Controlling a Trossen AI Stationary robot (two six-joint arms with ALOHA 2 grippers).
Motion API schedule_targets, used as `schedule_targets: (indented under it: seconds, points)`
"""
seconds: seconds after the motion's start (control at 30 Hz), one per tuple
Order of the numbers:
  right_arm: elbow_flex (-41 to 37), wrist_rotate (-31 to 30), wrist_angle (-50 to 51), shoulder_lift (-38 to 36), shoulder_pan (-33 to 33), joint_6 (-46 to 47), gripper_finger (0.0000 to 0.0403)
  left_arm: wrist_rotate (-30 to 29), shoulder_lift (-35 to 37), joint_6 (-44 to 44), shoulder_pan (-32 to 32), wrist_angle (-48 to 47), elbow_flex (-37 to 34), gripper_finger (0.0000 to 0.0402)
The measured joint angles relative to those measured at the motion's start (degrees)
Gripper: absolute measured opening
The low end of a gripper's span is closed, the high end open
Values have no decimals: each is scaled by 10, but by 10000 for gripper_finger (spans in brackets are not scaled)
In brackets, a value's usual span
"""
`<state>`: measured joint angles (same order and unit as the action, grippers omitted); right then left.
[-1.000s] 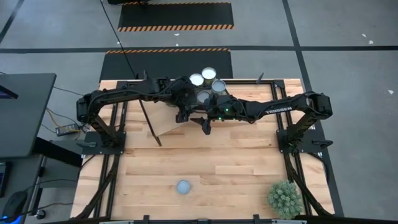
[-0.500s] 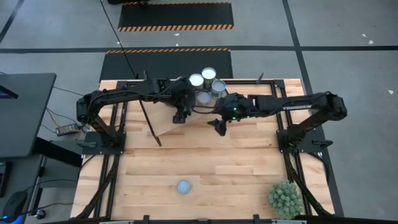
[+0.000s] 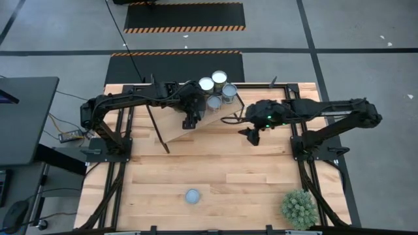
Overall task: Pick and place cans onto a shelf
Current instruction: Put the canned green peas on the shelf
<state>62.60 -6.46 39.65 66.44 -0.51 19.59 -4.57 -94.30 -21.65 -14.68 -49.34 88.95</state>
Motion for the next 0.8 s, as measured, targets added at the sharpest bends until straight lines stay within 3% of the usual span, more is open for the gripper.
schedule_targets:
  seconds: [0.37,0.8]
  points:
    - [-22,-16,21,-126,1,-9,284,-3,0,0,0,1,0,318]
    - [-22,-14,-37,-150,0,-32,284,-3,0,-1,0,1,0,318]
